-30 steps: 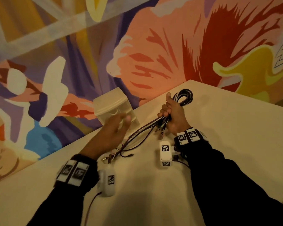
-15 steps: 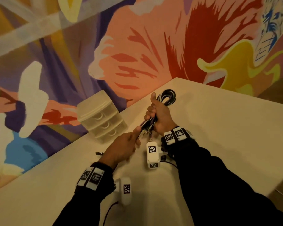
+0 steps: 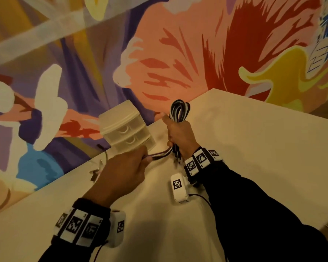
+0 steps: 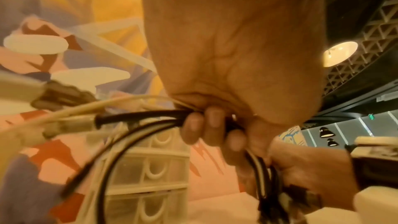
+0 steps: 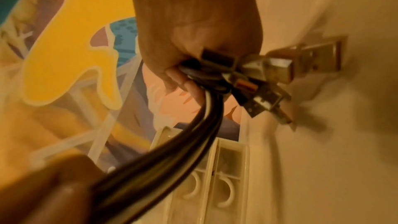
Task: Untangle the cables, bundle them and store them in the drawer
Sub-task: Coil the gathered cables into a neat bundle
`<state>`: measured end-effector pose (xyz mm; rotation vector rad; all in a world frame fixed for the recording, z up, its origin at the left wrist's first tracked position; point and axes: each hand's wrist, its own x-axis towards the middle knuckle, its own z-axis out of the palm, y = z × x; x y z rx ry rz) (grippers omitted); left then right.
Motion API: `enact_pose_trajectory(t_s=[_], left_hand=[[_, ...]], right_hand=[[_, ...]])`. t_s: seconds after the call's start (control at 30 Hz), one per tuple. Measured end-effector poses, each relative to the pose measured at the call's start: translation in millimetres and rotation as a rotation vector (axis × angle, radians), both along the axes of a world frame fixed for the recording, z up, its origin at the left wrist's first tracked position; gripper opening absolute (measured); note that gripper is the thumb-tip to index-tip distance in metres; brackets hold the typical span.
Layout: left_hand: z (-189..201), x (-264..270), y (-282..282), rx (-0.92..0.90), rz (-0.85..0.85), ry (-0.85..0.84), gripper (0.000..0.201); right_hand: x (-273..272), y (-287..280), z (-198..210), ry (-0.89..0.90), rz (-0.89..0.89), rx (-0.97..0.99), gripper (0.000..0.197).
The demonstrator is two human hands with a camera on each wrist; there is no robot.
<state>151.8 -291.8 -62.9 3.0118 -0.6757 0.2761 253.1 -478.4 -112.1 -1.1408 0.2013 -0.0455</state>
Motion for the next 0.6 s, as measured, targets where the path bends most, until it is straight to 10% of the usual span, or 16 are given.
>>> enact_pose_trajectory(t_s=[0.2,0.27,0.33,0.6], left_hand=[[-7.6,-2.6,-39.8,-0.134,-0.398,0.027,0.023],[-3.0,4.1,-40.3,-0.306,-0.404,0.025,0.023],[-0.3,11.9,-29.4,-0.454,-0.309,0.022,0.025],[19.2,39.9,6.6,-0.599,-0.168,0.163,0.021]], right_hand=[[-26.9,15.9,6.8,-0.131,0.277,-0.419,0.054],[-35.5,16.5,3.1,-0.139,0.539,-0.27,0.046],[-36.1,18.9,4.0,-0.112,0.616,-0.092,0.105],[-34.3,42.0,8.7,0.207,0.975,0.131,0.104]])
